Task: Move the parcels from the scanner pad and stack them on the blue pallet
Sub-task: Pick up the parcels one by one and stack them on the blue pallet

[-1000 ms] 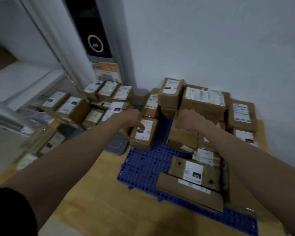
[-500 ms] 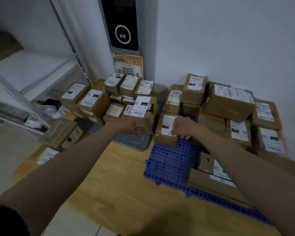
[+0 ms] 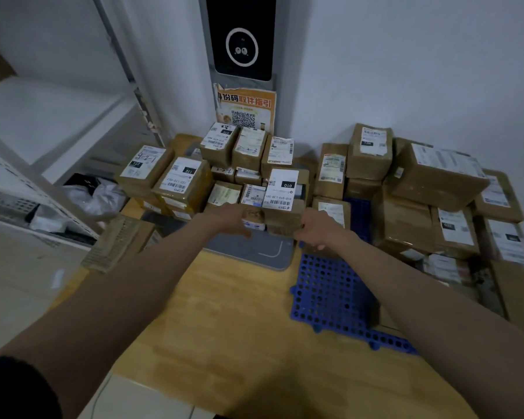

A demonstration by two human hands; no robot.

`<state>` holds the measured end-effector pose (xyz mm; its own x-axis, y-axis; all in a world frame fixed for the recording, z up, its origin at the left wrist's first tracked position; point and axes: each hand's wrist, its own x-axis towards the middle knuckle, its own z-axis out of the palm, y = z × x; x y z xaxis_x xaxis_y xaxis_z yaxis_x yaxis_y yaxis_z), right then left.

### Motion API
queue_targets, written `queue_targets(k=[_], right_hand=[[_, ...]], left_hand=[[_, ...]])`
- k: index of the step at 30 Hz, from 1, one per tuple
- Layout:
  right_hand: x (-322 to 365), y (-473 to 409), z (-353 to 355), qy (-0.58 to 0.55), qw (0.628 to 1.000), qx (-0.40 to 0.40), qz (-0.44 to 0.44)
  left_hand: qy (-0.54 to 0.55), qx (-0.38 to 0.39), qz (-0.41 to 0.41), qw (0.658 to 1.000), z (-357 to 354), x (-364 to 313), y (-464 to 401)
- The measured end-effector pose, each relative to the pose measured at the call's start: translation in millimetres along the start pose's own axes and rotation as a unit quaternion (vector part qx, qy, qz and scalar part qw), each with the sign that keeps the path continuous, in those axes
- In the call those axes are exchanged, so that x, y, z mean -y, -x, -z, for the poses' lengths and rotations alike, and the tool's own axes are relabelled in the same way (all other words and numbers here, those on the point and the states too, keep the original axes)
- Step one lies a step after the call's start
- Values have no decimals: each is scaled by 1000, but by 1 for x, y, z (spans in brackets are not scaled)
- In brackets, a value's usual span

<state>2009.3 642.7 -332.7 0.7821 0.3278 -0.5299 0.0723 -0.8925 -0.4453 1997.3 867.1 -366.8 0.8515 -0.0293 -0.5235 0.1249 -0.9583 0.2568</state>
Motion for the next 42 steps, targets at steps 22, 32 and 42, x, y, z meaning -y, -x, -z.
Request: queue_targets(k=[22, 32, 42], right_hand=[[2, -67, 1, -15, 998, -66, -18], [-15, -37, 15, -133, 964, -230, -13], [-98, -5, 46, -181, 948, -255, -59]], left_hand=[[185, -39, -65, 980, 8, -36, -71], [208, -84, -70, 972, 25, -68, -42], [215, -101, -111, 965, 5, -162, -48]])
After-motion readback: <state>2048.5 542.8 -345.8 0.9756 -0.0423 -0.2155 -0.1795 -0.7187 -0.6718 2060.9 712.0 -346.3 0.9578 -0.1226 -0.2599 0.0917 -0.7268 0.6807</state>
